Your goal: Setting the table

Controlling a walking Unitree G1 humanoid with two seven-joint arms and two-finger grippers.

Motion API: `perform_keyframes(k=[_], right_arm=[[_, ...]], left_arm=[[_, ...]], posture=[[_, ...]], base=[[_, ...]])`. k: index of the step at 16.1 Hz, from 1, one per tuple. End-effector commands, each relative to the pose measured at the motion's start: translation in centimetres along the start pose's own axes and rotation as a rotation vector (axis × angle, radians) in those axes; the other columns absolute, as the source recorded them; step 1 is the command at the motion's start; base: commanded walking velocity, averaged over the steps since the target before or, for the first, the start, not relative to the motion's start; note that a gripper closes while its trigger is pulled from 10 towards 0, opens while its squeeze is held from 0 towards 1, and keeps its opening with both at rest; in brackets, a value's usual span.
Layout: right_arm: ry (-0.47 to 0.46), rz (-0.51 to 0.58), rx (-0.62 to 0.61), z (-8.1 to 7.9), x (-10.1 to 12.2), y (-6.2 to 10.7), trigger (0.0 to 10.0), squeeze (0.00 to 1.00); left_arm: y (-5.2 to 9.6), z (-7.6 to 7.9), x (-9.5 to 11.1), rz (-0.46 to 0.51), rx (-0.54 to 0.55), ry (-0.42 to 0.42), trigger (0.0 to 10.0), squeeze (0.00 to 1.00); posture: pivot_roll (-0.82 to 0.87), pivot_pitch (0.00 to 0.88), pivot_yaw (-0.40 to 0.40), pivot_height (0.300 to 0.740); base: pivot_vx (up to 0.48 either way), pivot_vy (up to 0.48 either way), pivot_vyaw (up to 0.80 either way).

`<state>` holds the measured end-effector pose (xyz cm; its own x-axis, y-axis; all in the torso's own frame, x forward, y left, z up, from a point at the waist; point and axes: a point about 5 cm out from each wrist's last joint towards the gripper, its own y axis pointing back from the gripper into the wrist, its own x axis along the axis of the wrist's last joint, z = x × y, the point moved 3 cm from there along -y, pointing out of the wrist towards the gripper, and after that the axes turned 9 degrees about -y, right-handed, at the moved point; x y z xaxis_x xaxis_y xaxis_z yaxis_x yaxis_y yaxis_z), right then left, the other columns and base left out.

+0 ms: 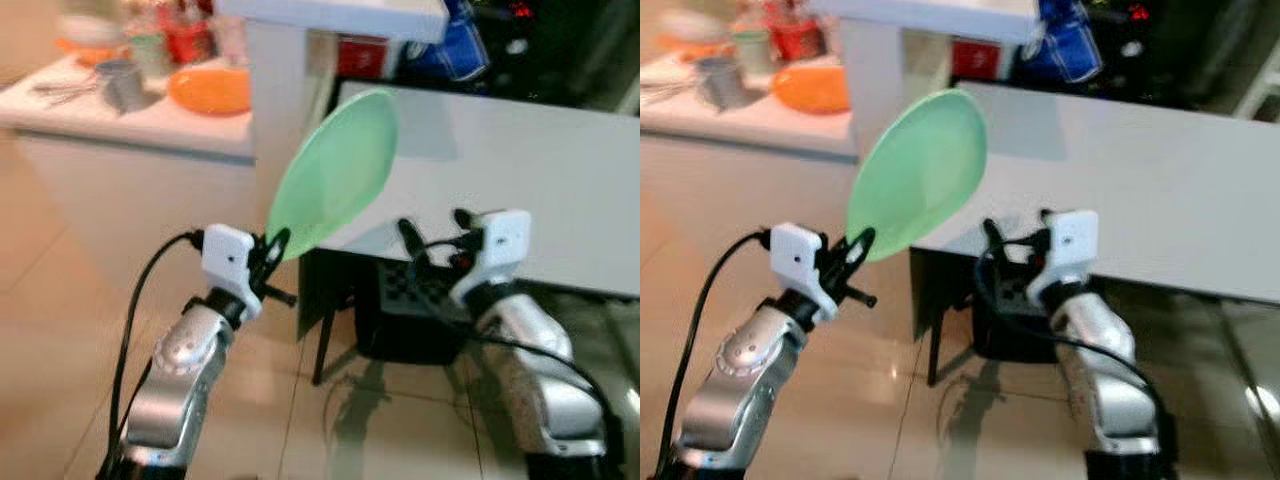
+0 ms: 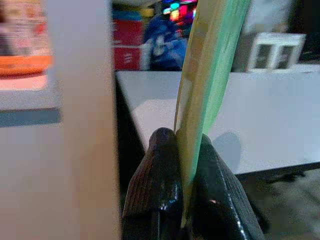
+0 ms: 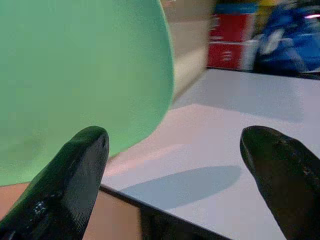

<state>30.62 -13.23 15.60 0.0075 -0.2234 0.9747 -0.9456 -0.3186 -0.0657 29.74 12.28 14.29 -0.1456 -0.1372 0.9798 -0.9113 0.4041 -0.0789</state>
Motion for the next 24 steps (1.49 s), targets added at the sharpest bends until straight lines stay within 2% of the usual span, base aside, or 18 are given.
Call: perform_keyframes(k=[1,3,9,12,16,19,22,24], right_arm=[[0.015,-0.002,-0.03,0.6,0.0,0.3,10.0,0.0],[0.057,-0.029,-0.039,0.9,-0.4,0.4,10.0,0.0],[0.042,-0.03,-0.054,0.6,-0.4,0.1,10.0,0.0],[0.042,-0.044,-0.091,1.4,-0.8,0.1,10.0,0.0],[0.06,-0.032,-0.127,1.3,-0.6,0.1,10.0,0.0],[0.062,-0.04,-0.147,1.9,-0.8,0.1,10.0,0.0],[0.077,-0.042,-0.154,1.7,-0.8,0.0,10.0,0.0],[0.091,-0.043,-0.188,2.7,-0.6,0.1,10.0,0.0]], left_arm=[[-0.6,-0.4,1.3,0.06,0.017,-0.022,10.0,0.0],[-1.0,-0.5,1.5,0.071,0.014,-0.018,10.0,0.0],[-1.2,-0.5,1.6,0.074,0.01,-0.022,10.0,0.0],[-1.2,-0.2,1.5,0.069,0.008,-0.029,10.0,0.0],[-0.8,-1.1,0.8,0.041,0.052,-0.024,10.0,0.0],[-1.0,-0.8,1.0,0.044,0.04,-0.036,10.0,0.0],[-1.3,-0.8,1.0,0.045,0.042,-0.034,10.0,0.0],[-1.5,-0.5,1.0,0.049,0.037,-0.028,10.0,0.0]], posture=[[0.05,0.0,-0.033,0.74],[0.03,0.0,-0.027,0.74],[0.03,0.0,-0.036,0.74],[0.05,0.0,-0.042,0.74],[0.02,0.0,-0.027,0.74],[0.03,0.0,-0.032,0.74],[0.02,0.0,-0.029,0.74],[0.03,0.0,-0.031,0.74]], base=[[0.0,-0.356,0.0],[0.0,-0.356,0.0],[0.0,-0.356,0.0],[0.0,-0.359,0.0],[0.0,-0.358,0.0],[0.0,-0.358,0.0],[0.0,-0.36,0.0],[0.0,-0.356,0.0]])
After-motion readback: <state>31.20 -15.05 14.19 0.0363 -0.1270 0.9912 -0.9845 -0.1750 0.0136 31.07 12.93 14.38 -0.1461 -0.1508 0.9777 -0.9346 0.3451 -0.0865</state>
